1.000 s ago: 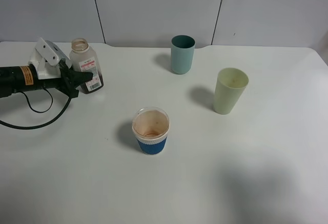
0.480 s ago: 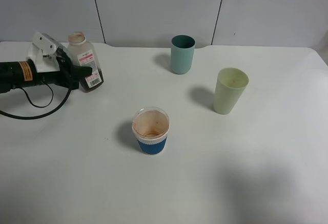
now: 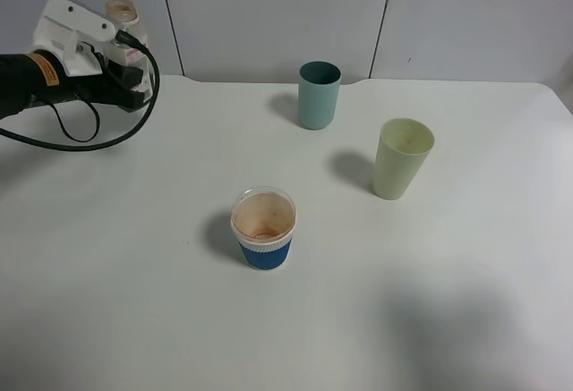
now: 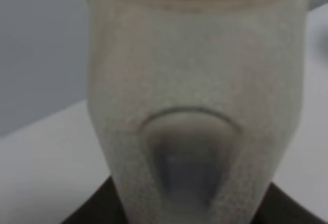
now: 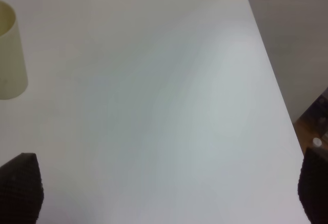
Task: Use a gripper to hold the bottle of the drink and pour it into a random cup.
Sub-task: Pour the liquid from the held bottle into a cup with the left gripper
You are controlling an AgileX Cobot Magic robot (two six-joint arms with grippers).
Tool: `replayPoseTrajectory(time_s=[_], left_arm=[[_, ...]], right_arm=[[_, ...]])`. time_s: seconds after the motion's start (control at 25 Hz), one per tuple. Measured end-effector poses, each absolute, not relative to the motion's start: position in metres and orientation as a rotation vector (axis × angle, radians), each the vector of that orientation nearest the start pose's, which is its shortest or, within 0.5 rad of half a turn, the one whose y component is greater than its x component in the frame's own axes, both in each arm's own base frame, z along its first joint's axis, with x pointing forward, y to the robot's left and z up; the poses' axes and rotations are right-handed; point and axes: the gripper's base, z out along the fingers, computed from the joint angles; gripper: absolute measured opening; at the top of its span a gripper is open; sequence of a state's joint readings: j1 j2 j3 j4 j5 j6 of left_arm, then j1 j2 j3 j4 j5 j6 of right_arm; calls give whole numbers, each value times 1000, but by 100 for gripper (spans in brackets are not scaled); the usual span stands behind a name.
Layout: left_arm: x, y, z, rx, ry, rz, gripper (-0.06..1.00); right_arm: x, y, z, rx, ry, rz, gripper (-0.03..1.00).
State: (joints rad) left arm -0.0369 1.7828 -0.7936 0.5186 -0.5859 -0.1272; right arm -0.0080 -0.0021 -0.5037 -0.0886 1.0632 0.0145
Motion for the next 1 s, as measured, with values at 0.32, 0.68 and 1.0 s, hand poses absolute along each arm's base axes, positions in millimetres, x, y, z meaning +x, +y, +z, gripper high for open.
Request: replayPoseTrajectory(time_s=[0.32,0.68,1.0], left_arm=[[336,-70,201,700,1808,257,30],[297,-90,214,913,1737,440,30],[257,-114,217,1095,1713,525,30]], right_arm=[[-6,-7,278,27,2039,-102,99],[-6,-7,278,27,2039,-102,99],[-6,-7,278,27,2039,-102,99]])
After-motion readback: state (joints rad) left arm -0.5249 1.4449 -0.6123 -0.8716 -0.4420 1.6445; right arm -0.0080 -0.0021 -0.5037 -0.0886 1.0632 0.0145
